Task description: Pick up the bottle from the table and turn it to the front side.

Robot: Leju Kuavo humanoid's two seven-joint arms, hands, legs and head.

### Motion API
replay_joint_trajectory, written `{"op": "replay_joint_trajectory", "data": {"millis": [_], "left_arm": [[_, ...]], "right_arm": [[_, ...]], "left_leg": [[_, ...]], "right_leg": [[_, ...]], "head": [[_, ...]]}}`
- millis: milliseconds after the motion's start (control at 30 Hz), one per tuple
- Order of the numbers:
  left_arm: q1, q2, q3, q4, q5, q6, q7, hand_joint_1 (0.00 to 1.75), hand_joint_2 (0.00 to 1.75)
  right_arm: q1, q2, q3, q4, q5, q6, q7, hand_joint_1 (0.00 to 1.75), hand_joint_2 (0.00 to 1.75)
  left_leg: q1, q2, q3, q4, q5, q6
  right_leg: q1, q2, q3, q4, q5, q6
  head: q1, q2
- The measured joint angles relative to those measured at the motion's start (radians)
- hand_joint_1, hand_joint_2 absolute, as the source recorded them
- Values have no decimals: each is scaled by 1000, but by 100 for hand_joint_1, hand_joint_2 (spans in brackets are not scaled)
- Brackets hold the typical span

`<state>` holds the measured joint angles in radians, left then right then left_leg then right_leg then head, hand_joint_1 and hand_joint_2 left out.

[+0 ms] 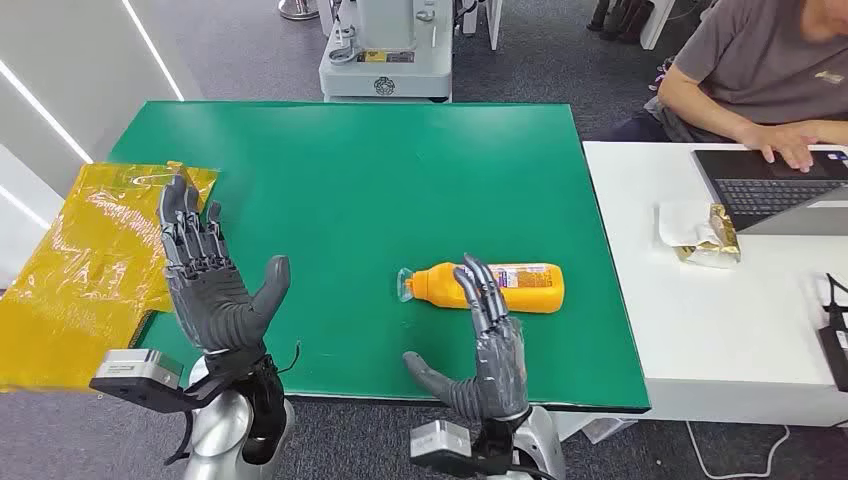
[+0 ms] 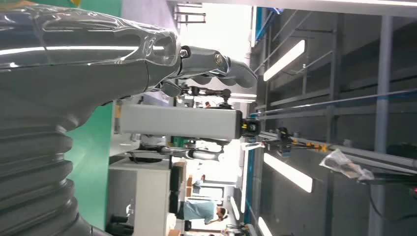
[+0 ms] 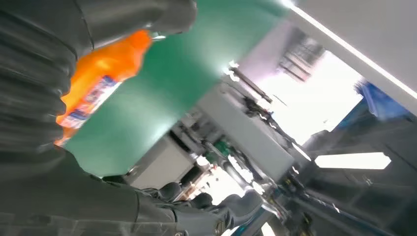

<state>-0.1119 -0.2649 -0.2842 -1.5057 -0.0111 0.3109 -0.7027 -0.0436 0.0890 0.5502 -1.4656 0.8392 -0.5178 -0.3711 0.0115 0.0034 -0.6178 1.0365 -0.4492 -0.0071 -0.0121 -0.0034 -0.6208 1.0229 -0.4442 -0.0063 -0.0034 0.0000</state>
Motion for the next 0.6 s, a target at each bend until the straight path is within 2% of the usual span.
{"op": "replay_joint_trajectory", "data": {"millis": [100, 333, 467, 600], "left_arm": [[5, 1, 0, -9, 1, -4, 0, 0, 175], [17, 4, 1, -21, 3, -24, 0, 0, 175], [29, 6, 1, -35, 9, -37, 0, 0, 175], [37, 7, 1, -47, 10, -39, 0, 0, 175]], "right_arm": [[-12, -27, -30, 29, 27, 34, 24, 0, 175], [-91, -155, -114, 119, 33, 165, 59, 0, 175], [-118, -306, -142, 129, 6, 355, 96, 0, 175], [-169, -432, -196, 133, -66, 460, 79, 0, 175]], "left_leg": [[0, -1, 0, 0, 0, 0], [-1, -1, 0, 1, 0, 1], [-1, -6, -1, 1, 0, 3], [-1, -5, -2, 2, 0, 3]], "right_leg": [[0, -1, 0, 0, 0, 0], [-1, -2, 0, -1, 0, 0], [-1, -6, 1, -1, 0, 1], [-1, -5, 1, -1, 1, 2]], "head": [[0, 0], [0, 0], [0, 0], [0, 0]]}}
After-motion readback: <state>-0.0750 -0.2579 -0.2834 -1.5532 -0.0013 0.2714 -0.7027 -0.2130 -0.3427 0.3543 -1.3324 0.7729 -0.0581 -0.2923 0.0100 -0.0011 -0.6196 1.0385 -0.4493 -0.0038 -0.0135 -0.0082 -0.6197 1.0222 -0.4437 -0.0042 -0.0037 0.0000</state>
